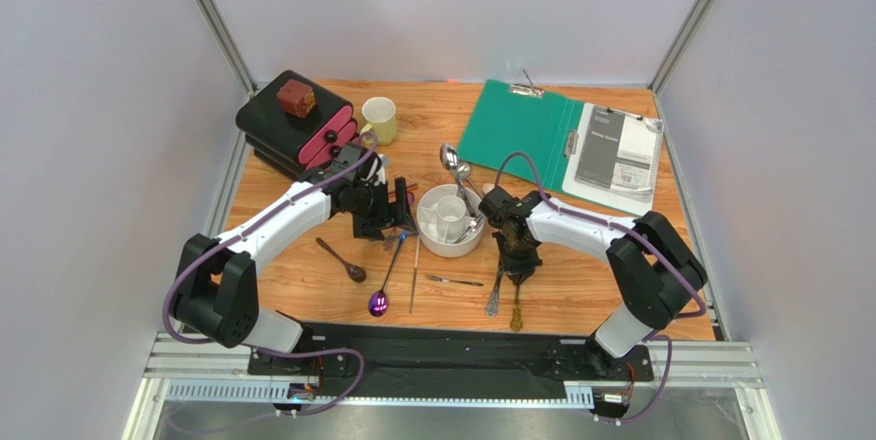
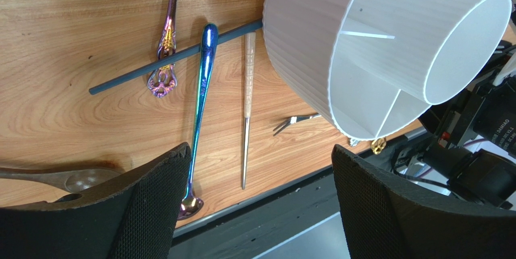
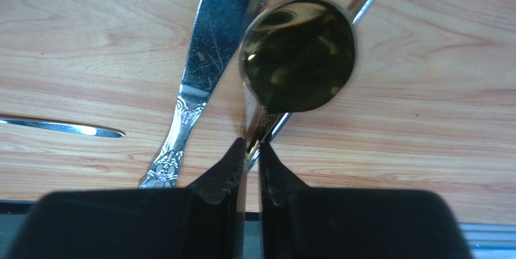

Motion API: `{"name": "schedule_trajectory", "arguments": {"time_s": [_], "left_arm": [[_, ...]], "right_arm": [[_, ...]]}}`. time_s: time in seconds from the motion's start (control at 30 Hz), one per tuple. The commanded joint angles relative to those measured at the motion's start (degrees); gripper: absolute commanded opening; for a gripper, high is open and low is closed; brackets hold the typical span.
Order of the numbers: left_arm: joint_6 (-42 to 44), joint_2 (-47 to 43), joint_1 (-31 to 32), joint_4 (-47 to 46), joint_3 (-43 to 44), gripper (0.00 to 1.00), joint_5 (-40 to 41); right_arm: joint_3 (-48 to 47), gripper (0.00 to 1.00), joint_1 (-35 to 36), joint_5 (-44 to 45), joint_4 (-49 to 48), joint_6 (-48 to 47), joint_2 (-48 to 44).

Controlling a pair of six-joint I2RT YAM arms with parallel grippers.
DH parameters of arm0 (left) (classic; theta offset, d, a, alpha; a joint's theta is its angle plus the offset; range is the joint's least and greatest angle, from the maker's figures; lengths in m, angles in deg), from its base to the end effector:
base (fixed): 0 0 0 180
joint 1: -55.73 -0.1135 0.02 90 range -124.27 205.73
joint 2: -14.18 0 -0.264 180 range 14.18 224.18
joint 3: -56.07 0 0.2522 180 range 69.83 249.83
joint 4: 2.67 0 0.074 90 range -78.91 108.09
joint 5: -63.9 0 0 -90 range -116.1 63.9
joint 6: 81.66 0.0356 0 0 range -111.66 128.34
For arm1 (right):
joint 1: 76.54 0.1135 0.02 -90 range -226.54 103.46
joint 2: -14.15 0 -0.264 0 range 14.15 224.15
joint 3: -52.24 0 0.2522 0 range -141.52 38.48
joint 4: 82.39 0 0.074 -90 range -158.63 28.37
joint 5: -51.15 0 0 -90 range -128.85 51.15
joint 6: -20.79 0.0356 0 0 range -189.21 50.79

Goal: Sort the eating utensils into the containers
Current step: Pick up the spoon from the center of the board.

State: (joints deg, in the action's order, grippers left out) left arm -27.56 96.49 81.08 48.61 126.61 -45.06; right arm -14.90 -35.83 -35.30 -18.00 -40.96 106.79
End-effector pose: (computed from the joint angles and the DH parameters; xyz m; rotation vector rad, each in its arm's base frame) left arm 0.2484 -0.1305 0.2277 -0.1463 2.8075 -0.7465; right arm 0.1985 0.1679 0.1591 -0.3368 3.0856 -0.0776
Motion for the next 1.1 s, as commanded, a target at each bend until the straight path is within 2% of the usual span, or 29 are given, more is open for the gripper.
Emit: {"name": "schedule_trajectory", "arguments": {"time_s": [0.0,0.03,0.63,0.83,1.07], "left_arm": [[0.39,-1.0,-0.21,-0.51,0.89,0.91,-0.02],[0.48,-1.35,-0.21,-0.6,0.88,0.91,-0.11],[-0.48,-0.21,-0.21,-2.71,0.62,0.91,-1.17],[-1.28,1.28,-0.21,-2.8,1.76,0.91,-1.17],[-1.81,3.21,-0.12,-2.71,2.64,0.9,-1.61]], "right_arm": [[0.3,0.03,-0.02,-1.71,-2.91,0.93,1.67],[0.21,0.0,-0.02,-1.62,-2.21,1.02,1.58],[-4.44,0.0,-0.8,9.54,5.44,1.72,-8.79],[-5.06,0.0,-3.44,7.43,5.0,-0.03,-9.5],[-2.25,0.0,-6.87,4.8,1.58,-1.44,-5.37]]}}
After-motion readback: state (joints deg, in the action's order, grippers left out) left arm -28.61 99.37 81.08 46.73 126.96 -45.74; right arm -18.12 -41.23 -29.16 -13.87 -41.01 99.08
